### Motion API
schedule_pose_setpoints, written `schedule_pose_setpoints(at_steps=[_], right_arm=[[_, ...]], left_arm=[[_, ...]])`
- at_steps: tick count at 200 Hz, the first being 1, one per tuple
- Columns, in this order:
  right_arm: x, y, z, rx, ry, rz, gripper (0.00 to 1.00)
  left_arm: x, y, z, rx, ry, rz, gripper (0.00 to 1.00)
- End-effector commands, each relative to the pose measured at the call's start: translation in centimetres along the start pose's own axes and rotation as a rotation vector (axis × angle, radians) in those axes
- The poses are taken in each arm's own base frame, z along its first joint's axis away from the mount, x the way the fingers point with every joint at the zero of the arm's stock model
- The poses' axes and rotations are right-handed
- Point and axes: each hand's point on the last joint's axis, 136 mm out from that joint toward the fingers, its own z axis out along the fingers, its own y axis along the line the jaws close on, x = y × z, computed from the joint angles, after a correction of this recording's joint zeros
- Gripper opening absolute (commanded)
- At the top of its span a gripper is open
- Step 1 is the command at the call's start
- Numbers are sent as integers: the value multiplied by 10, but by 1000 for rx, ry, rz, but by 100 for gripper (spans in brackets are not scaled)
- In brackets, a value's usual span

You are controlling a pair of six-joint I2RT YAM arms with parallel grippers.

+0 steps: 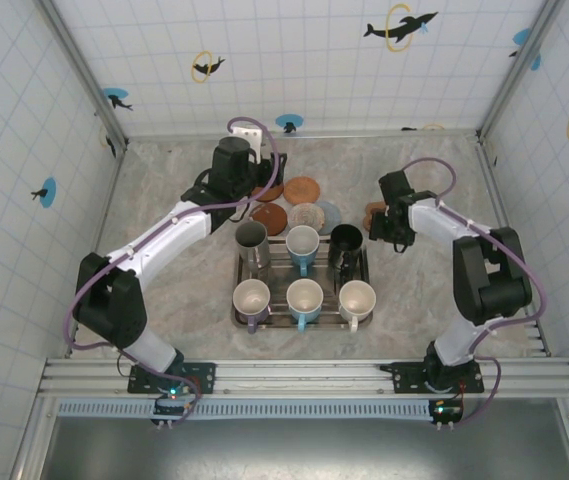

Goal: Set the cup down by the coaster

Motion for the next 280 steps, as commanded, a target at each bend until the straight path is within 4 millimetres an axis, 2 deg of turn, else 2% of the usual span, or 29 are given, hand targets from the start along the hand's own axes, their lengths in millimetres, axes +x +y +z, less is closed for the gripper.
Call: schedule_pose_setpoints(at_steps=[1,56,91,143,239,280], right_arm=[[3,1,15,-28,27,25,64],[-1,-1,30,-31,50,41,60],[-5,-1,37,-37,58,45,49],[-13,-1,47,-50,64,69,39],[-35,-6,56,-70,47,139,36],[-45,-11,57,-77,36,170,37]], left_arm=[[-3,-2,-11,-4,-9,12,69],[0,-1,-8,-11,1,15,69],[2,0,-5,-17,9,16,69],[3,2,-3,-28,17,22,69],[5,7,1,-57,32,32,69],[11,23,6,-154,70,27,69]])
